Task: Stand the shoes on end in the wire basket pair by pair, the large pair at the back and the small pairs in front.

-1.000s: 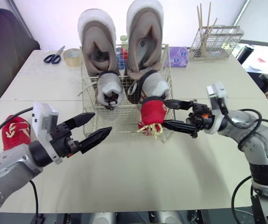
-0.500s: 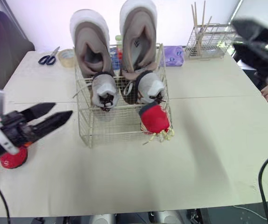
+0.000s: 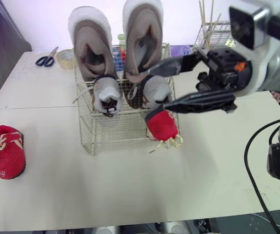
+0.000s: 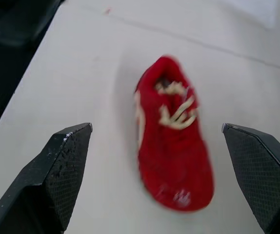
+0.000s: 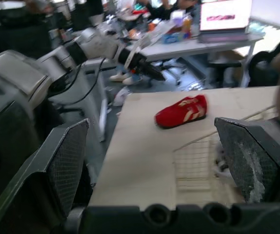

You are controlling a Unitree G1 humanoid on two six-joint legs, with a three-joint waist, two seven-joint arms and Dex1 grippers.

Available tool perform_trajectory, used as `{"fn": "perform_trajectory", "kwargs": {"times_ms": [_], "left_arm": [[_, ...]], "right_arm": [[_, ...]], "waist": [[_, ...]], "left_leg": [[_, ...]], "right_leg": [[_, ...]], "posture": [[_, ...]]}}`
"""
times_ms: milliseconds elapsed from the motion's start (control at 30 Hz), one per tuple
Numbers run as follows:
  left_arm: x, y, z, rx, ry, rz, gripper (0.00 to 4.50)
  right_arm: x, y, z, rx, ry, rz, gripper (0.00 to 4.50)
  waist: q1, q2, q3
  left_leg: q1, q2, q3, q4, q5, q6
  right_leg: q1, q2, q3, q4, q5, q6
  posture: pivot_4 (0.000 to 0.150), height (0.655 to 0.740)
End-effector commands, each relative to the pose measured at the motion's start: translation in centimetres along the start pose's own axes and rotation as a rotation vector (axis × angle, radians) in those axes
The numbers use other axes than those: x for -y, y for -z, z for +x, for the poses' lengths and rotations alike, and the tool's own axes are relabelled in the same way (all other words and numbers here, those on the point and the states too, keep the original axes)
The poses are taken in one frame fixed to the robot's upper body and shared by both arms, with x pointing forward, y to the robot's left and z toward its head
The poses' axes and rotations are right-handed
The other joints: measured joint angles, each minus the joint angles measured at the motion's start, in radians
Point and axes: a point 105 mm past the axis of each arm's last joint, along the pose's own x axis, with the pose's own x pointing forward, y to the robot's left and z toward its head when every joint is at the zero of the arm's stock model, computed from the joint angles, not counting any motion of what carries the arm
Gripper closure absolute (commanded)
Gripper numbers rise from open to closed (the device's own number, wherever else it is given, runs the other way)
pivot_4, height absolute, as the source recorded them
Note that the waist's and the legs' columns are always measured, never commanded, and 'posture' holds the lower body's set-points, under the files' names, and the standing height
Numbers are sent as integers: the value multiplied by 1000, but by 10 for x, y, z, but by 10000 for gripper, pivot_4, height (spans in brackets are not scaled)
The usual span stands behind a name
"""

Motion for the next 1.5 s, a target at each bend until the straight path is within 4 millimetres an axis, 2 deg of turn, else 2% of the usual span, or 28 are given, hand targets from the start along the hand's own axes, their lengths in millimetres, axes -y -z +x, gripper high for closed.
{"fn": "perform_trajectory", "kwargs": {"times_ms": [33,67,167,267,333,400,500,600,667,733,867,967,1033,1200,1233,1300,1367,1400,1500], "left_arm": [[-5,16,4,-100,116,-30,374],[-10,22,8,-125,121,-39,374],[-21,34,23,-162,129,-60,374],[-17,40,54,-165,175,-59,374],[-17,39,66,-157,184,-59,374],[-20,40,77,-154,169,-59,374],[-18,43,91,-164,178,-62,374],[-9,52,110,-192,213,-80,374],[-5,59,116,-216,237,-96,374],[-2,66,120,-232,258,-109,9200],[4,73,124,-231,300,-132,27936],[4,71,124,-206,297,-134,37605],[1,65,122,-162,283,-130,41039],[10,44,115,-65,331,-70,41039],[15,36,112,-34,350,-34,41039],[49,0,101,112,427,102,41039],[96,-34,81,247,516,208,41039],[111,-41,74,280,539,232,41039],[193,-75,44,460,635,401,41039]], "right_arm": [[-15,-9,-8,-26,-91,-20,62],[-17,-7,-8,-42,-103,-9,62],[-16,1,-8,-91,-100,-8,62],[-14,1,-9,-86,-64,-6,62],[-13,1,-12,-84,-42,1,62],[-11,-2,-15,-66,-18,7,62],[-10,-3,-19,-54,3,13,62],[-10,-5,-20,-62,42,17,62],[-11,-6,-22,-66,57,18,62],[-12,-5,-22,-75,75,20,0],[-15,-1,-23,-95,93,33,0],[-19,3,-22,-111,87,43,0],[-24,11,-21,-147,77,60,0],[-27,27,-20,-212,90,73,0],[-25,28,-21,-215,108,67,0],[-16,28,-26,-203,170,56,0],[-8,27,-30,-188,229,43,0],[-5,26,-31,-184,244,38,0],[8,23,-37,-140,301,-6,0]], "waist": [[0,-1,-1],[-2,-2,-2],[-6,-5,-4],[-7,-4,-4],[-6,-5,-5],[-10,-5,-5],[-7,-5,-5],[-3,-4,-5],[9,-1,-5],[21,1,-6],[29,2,-7],[30,3,-7],[30,3,-7],[25,3,-7],[24,3,-7],[21,2,-7],[22,-5,-5],[26,-11,-5],[29,-12,-5]], "left_leg": [[0,0,1,0,0,0],[0,0,1,-1,-1,-1],[0,1,4,-4,-2,-4],[-2,2,8,-6,-2,-4],[-7,2,8,-6,-2,-5],[-7,3,10,-6,0,-3],[-7,3,16,-6,-1,-2],[-6,4,21,-5,-1,0],[-6,4,25,-2,-2,1],[-4,4,31,1,-3,4],[-4,4,37,11,-7,10],[-4,4,37,16,-9,14],[-4,4,36,17,-9,15],[-4,4,35,18,-10,16],[-4,4,36,18,-10,16],[-4,5,36,18,-10,15],[-5,6,35,18,-10,15],[-5,7,34,18,-10,14],[-6,9,31,18,-9,12]], "right_leg": [[0,-3,-2,-1,1,-2],[-1,-4,-3,-2,2,-3],[-5,-25,-30,-2,7,-11],[-9,-35,-47,-1,9,-14],[-11,-37,-53,1,10,-14],[-11,-40,-59,1,12,-12],[-12,-53,-82,2,14,-8],[-12,-62,-101,3,18,-4],[-11,-66,-111,4,20,-1],[-11,-70,-122,5,23,1],[-6,-70,-127,4,27,4],[-3,-72,-127,2,28,7],[-2,-74,-127,1,30,8],[-2,-74,-127,1,30,9],[-2,-74,-127,1,30,9],[-3,-73,-127,1,30,9],[-3,-73,-127,1,30,8],[-3,-74,-127,1,30,8],[-1,-74,-128,-3,32,5]], "posture": [[1500,7400],[1500,7400],[1500,7400],[1500,7400],[1500,7400],[1500,7400],[1500,7400],[1500,7400],[1500,7400],[1500,7400],[1500,7400],[1500,7400],[1500,7400],[1500,7400],[1500,7400],[1500,7400],[1500,7400],[1500,7400],[1500,7400]]}}
